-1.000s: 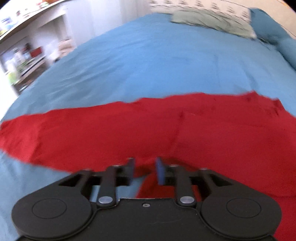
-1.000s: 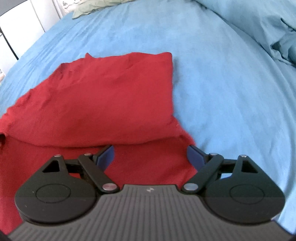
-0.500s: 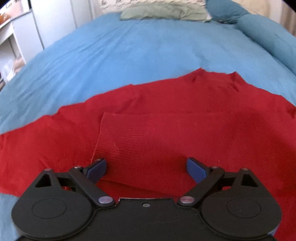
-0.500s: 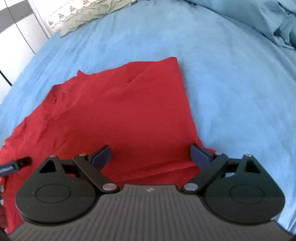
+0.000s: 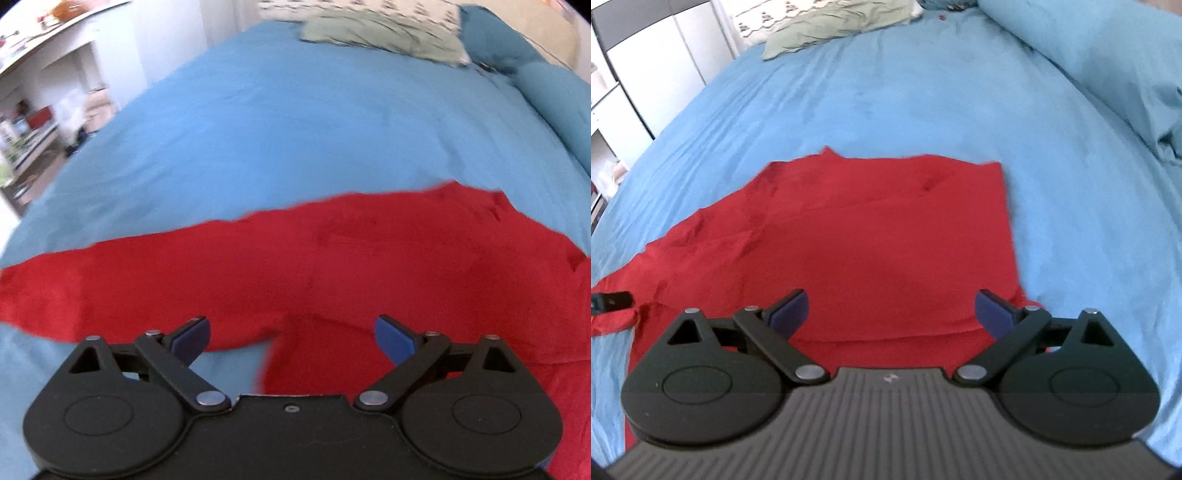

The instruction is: Fold small clothes

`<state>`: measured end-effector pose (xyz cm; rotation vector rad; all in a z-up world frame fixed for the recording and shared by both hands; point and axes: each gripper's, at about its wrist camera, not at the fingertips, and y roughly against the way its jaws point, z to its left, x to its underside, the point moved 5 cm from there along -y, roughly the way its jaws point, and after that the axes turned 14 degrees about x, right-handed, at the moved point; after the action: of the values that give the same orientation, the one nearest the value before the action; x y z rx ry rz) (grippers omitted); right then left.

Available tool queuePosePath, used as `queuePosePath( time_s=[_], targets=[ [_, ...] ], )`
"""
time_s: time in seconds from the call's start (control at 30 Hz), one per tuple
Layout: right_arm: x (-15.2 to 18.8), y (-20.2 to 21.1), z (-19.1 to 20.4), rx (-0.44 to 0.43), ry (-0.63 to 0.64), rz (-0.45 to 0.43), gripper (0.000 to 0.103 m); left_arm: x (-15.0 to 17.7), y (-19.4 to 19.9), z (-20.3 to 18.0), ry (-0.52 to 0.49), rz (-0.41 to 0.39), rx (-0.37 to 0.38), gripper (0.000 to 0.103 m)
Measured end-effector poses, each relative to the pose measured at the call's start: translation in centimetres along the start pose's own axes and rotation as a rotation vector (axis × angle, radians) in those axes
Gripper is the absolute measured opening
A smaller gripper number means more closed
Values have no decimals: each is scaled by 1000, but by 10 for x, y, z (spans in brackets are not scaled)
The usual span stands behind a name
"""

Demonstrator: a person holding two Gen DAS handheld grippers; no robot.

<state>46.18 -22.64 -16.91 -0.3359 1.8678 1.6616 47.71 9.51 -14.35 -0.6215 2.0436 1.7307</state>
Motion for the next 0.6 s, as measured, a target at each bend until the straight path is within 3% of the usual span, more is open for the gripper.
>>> queuePosePath(
  time_s=[0.3, 0.47, 0.6],
  targets=[
    [5, 48, 110, -42, 45, -19, 103, 0, 73, 147, 242, -61, -49, 100],
    [13, 57, 175, -45, 40, 3, 103, 5, 88, 232, 364, -91, -100, 100],
    [22, 55, 215, -78, -1, 50, 103, 14, 79, 289, 477, -134, -68, 99]
  ],
)
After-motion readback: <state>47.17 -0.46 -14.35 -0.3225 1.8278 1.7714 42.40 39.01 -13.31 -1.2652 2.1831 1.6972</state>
